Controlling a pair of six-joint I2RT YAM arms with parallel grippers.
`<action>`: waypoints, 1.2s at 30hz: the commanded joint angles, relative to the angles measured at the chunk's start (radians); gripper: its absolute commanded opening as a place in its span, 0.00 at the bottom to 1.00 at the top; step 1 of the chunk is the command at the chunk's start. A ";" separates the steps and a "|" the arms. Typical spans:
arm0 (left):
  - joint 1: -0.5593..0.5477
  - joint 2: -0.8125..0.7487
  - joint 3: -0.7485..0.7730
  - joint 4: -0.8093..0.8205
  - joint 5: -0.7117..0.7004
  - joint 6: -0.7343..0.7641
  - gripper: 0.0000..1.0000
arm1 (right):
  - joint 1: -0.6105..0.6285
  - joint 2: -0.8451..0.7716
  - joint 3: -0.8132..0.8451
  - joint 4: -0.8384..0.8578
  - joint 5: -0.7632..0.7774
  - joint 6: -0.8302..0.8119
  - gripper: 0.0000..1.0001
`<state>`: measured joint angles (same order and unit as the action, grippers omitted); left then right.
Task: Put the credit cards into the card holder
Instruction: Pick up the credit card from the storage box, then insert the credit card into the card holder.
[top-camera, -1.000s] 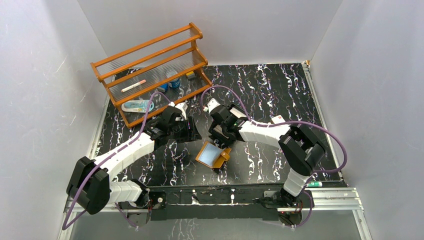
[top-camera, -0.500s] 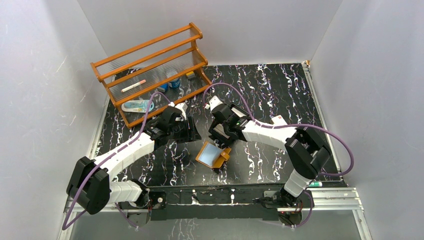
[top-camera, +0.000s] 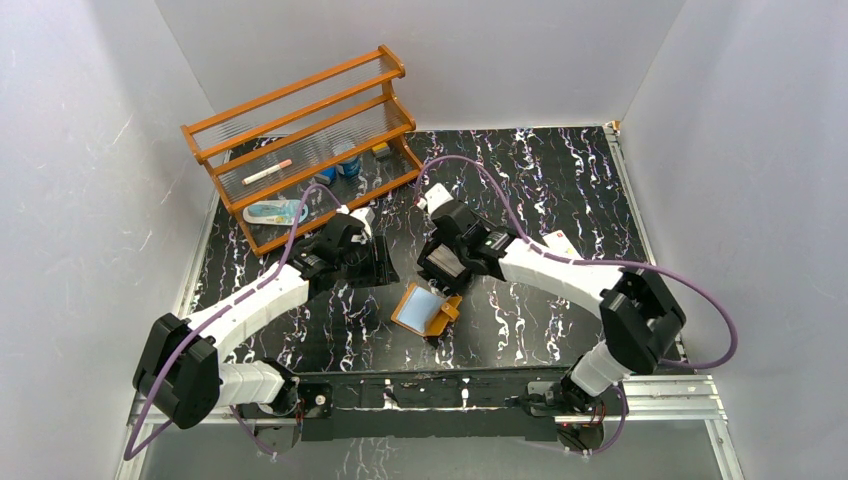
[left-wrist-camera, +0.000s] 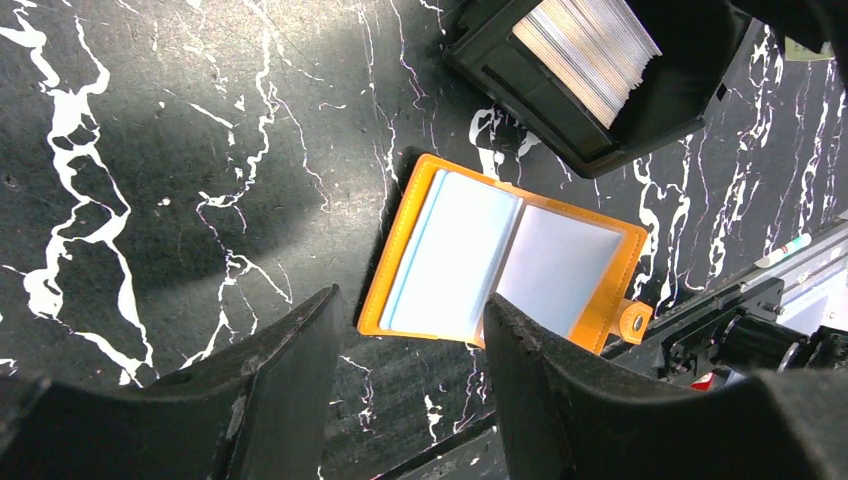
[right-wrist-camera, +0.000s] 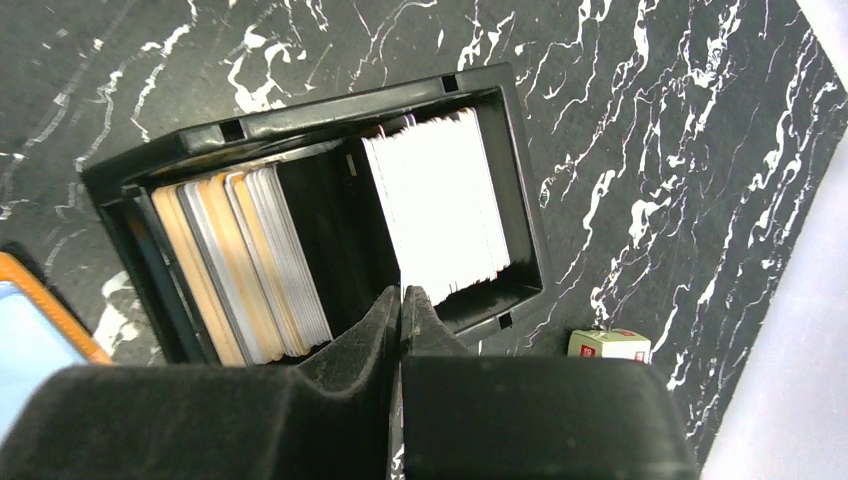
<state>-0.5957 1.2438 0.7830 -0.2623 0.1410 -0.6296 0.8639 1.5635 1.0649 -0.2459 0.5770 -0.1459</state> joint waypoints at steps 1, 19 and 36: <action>0.002 -0.024 0.058 -0.060 -0.024 0.027 0.53 | -0.006 -0.081 0.069 -0.073 -0.062 0.099 0.07; 0.004 -0.058 0.035 -0.092 0.002 0.007 0.53 | -0.007 -0.255 -0.003 -0.124 -0.324 1.160 0.00; 0.004 -0.041 -0.004 -0.095 0.073 0.067 0.56 | 0.066 -0.162 -0.051 -0.288 -0.293 1.296 0.00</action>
<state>-0.5957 1.1786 0.7826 -0.3454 0.1528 -0.5976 0.9154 1.4628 1.0771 -0.5343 0.2432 1.1881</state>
